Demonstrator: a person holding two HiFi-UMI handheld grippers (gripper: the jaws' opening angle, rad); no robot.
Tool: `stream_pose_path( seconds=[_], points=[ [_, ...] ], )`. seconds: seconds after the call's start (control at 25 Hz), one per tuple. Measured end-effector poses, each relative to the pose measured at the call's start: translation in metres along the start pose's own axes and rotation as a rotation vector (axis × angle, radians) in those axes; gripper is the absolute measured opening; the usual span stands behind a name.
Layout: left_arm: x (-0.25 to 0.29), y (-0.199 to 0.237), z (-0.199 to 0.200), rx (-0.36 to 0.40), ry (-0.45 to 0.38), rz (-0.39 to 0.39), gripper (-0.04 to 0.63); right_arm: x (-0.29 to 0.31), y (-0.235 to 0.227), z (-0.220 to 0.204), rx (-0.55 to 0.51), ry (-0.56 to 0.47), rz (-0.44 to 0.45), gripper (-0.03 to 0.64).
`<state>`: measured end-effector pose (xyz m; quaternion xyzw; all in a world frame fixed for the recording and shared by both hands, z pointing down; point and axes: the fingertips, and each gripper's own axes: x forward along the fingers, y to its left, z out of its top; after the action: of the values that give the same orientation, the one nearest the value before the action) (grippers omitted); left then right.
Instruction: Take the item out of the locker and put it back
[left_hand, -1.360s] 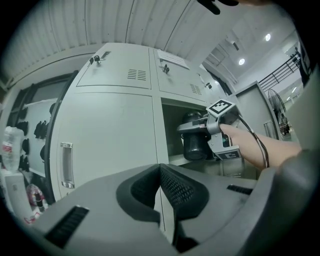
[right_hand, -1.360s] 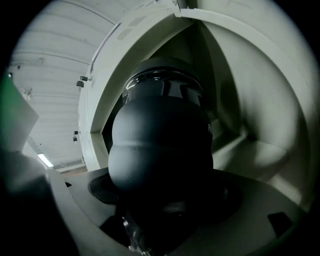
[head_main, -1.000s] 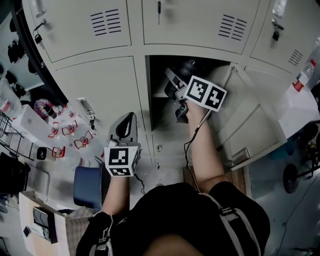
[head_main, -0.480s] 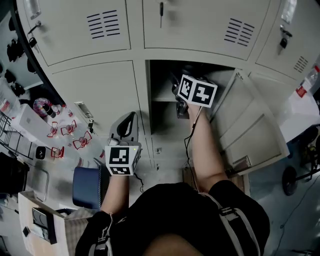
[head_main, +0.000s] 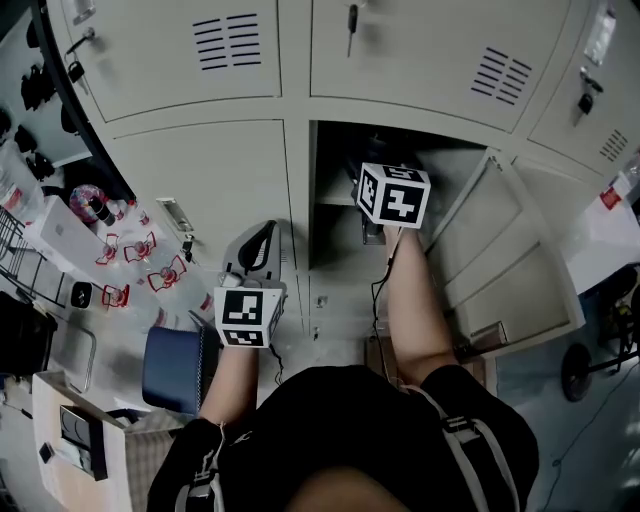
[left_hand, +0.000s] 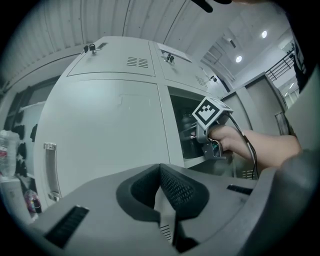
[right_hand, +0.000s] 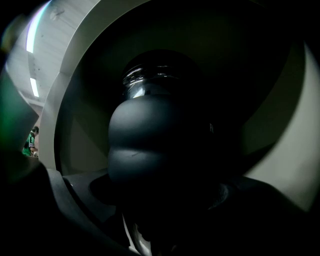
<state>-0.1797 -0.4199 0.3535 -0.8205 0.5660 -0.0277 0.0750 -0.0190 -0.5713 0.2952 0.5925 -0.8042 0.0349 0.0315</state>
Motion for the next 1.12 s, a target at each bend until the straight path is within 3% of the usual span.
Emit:
stream_pose_path(
  seconds=[0.44,0.64,0.92,1.12],
  points=[
    [-0.012,0.001,0.002,-0.01,0.003,0.008,0.011,-0.002,0.004,-0.003,-0.021,0.022,0.008,0.425],
    [-0.022,0.0,0.0,-0.021,0.005,0.012,0.011,-0.013,0.003,0.005,-0.006,-0.052,-0.003,0.463],
    [-0.03,-0.008,-0.001,-0.037,0.0,0.0,0.011,-0.048,0.002,0.011,0.008,-0.11,-0.042,0.465],
    [-0.032,-0.023,-0.002,-0.041,0.002,-0.016,0.011,-0.085,0.015,0.008,-0.01,-0.177,-0.013,0.456]
  ],
)
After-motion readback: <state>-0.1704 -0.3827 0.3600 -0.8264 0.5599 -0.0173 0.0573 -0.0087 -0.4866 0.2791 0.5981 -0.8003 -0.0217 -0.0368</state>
